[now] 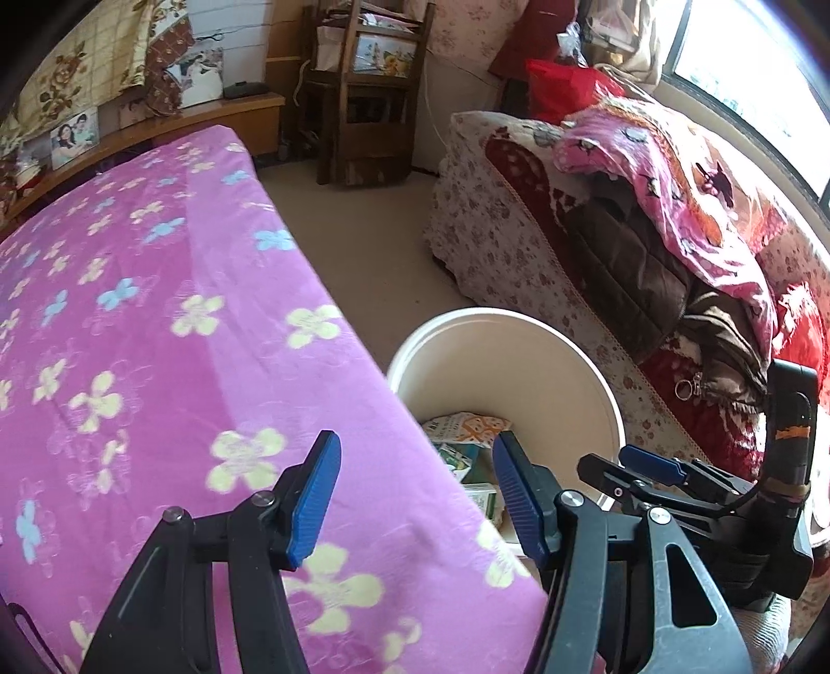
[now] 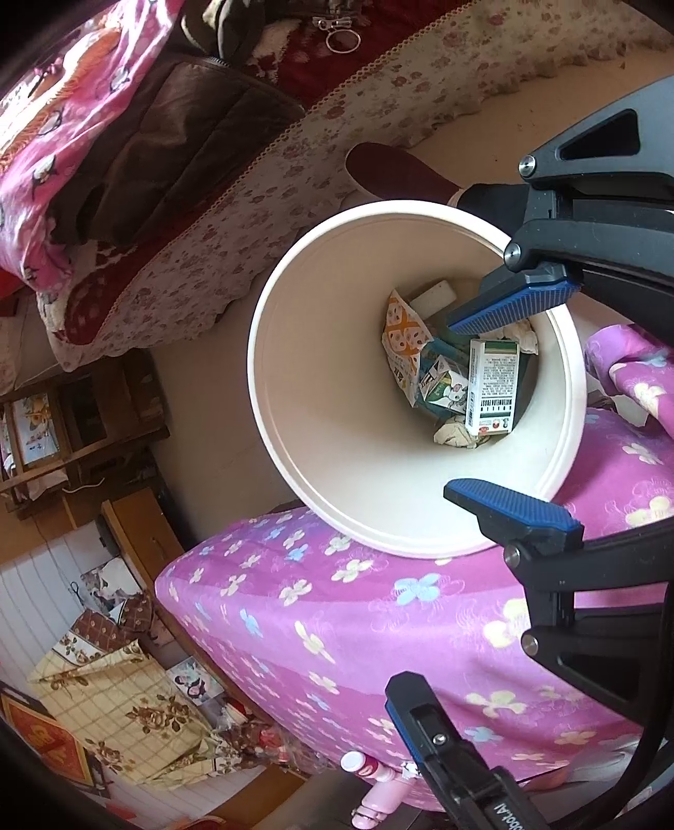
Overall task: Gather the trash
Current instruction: 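Move both open grippers back over the table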
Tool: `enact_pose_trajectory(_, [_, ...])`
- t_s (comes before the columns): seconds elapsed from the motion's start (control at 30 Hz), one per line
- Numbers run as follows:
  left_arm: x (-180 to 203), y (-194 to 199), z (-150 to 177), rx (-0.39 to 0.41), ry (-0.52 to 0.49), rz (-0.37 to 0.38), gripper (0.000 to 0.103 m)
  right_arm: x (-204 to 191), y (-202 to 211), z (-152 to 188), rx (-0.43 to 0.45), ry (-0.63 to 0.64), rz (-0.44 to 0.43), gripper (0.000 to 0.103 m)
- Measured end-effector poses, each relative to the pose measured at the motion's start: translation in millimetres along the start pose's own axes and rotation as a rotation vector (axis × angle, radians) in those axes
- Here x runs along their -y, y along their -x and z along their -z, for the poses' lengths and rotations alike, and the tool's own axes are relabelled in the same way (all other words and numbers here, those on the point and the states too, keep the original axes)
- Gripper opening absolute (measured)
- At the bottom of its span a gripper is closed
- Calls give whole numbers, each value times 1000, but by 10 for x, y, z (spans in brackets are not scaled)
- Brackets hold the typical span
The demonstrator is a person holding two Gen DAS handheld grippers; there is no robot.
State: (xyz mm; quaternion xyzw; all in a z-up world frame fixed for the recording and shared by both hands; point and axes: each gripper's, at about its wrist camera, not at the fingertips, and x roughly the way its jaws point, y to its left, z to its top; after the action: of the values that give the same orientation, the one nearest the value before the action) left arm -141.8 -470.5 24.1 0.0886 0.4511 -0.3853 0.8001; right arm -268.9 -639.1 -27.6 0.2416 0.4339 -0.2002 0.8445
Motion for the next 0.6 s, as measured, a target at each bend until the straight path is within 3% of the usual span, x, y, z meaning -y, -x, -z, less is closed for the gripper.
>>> enact_pose_trajectory(0.6, [-731, 546, 185, 61, 92, -102, 63, -860, 260, -5, 34, 127, -74, 65])
